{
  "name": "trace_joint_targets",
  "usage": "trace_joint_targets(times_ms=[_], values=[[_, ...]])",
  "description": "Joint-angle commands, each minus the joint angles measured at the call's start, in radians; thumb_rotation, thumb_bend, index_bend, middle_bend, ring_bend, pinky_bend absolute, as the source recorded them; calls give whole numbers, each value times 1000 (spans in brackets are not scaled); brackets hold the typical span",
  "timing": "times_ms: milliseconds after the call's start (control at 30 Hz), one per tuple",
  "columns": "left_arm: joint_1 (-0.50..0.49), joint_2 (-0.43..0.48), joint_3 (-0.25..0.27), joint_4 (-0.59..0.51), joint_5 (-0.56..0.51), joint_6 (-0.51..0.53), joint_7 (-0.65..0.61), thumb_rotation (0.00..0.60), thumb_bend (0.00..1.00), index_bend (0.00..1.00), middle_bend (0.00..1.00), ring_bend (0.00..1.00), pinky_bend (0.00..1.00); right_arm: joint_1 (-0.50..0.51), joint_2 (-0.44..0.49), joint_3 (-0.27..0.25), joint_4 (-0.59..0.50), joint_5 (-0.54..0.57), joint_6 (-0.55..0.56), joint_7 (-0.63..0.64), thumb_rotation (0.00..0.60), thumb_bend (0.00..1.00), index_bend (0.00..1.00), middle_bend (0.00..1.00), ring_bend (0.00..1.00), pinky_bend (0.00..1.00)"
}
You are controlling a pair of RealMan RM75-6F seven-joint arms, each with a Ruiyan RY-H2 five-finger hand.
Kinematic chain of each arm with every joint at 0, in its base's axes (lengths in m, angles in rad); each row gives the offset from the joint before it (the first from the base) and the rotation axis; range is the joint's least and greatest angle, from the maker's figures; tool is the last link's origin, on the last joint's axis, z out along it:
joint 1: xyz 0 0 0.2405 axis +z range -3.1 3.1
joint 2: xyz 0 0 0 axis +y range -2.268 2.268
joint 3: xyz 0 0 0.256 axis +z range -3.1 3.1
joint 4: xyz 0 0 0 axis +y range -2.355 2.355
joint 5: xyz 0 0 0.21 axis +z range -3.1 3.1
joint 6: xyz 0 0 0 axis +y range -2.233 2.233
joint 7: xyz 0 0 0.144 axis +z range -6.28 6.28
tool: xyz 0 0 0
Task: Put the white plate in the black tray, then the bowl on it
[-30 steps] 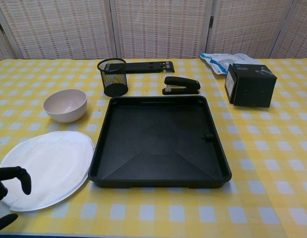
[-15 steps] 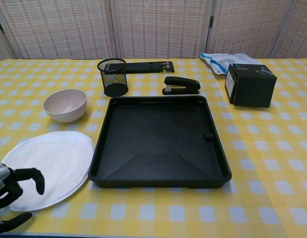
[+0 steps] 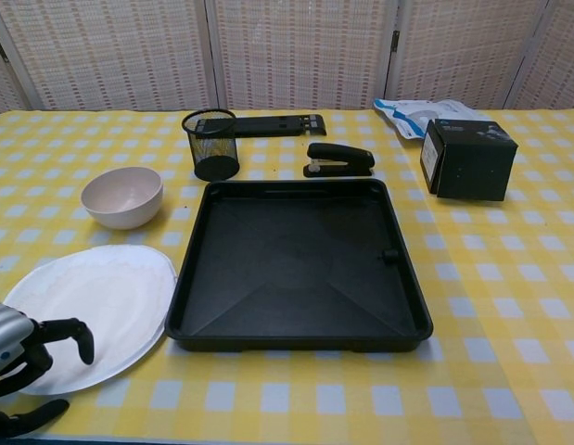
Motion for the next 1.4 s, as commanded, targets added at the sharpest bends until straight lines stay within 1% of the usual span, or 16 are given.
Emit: trace_joint_targets(times_ms=[33,233,333,500,667,733,800,900,1067,1200,1400], values=[[-2,-13,-7,22,-3,11,6,600,319,466,1000,1000,1000,1,0,1,0,2,-2,-1,600,340,0,0,0,0],[-3,-33,-16,56,-9,30,5,600,318,483,1000,1000,1000,4,-1,3,0,10,-10,-4,600,341,0,0,0,0],[-4,-42,-16,75,-12,35,7,600,337,504,1000,1000,1000,5,-2,3,0,11,-13,-7,600,341,0,0,0,0],[-4,-54,-14,96,-7,55,-8,600,439,539,1000,1000,1000,7,-1,1,-3,13,-20,-9,600,340,0,0,0,0],[-4,-77,-20,137,-3,85,-11,600,480,577,1000,1000,1000,8,2,0,-5,14,-24,-10,600,340,0,0,0,0],[-6,-85,-25,153,-2,97,-14,600,529,596,1000,1000,1000,9,0,1,-5,17,-26,-12,600,340,0,0,0,0],[-9,-90,-27,169,-4,99,-19,600,604,618,1000,1000,1000,10,-1,2,-5,19,-28,-16,600,340,0,0,0,0],[-14,-94,-37,185,-8,113,-35,600,633,626,1000,1000,1000,12,-3,2,-6,23,-34,-22,600,340,0,0,0,0],[-16,-94,-62,206,5,199,-54,600,649,629,1000,1000,1000,15,-3,-2,-7,19,-39,-20,600,340,0,0,0,0],[-12,-94,-79,219,3,248,-65,600,656,634,1000,1000,1000,17,-1,-7,-9,12,-43,-18,600,340,0,0,0,0],[-1,-109,-113,263,-1,349,-85,600,656,632,1000,1000,1000,15,-3,-11,-9,6,-40,-23,600,340,0,0,0,0]])
